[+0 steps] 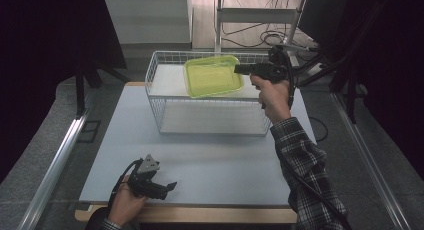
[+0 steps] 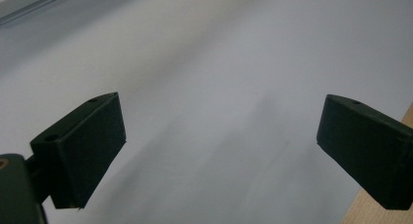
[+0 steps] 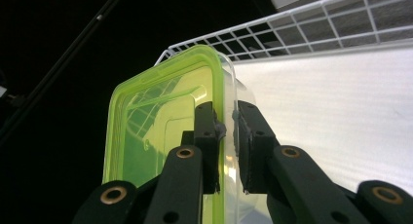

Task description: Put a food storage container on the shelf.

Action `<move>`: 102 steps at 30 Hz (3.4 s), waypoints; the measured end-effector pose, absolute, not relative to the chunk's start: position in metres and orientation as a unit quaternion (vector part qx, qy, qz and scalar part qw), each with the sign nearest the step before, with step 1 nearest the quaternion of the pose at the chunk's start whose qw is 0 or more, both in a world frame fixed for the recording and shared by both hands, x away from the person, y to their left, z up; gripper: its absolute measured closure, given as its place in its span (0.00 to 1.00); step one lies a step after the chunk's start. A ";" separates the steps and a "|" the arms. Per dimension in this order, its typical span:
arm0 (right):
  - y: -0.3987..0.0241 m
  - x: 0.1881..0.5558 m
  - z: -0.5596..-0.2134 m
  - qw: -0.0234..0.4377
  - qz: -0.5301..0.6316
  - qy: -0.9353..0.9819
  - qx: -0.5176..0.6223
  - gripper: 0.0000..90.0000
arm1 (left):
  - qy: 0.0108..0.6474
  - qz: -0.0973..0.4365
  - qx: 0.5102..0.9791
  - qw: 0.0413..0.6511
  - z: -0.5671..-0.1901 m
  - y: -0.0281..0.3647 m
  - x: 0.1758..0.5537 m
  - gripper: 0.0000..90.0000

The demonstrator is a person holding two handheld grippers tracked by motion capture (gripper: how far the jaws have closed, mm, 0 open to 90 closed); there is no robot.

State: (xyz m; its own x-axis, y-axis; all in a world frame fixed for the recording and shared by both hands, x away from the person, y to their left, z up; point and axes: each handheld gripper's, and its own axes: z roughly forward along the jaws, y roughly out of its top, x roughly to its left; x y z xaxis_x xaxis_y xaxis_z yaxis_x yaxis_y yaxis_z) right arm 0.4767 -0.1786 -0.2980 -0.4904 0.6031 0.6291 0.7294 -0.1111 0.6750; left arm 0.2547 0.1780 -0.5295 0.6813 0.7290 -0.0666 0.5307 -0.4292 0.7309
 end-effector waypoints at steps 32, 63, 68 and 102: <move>-0.162 0.486 -0.311 -0.042 -0.503 -0.684 -0.526 0.82 | 0.375 0.126 0.844 0.363 -0.533 0.176 0.255 0.04; -0.172 0.486 -0.312 -0.061 -0.499 -0.711 -0.493 0.37 | 0.375 0.127 0.842 0.367 -0.532 0.176 0.256 0.04; -0.172 0.480 -0.309 -0.069 -0.499 -0.721 -0.475 0.31 | 0.375 0.127 0.841 0.368 -0.532 0.176 0.256 0.04; -0.172 0.428 -0.315 -0.131 -0.473 -0.789 -0.370 0.06 | 0.376 0.128 0.836 0.378 -0.531 0.178 0.256 0.04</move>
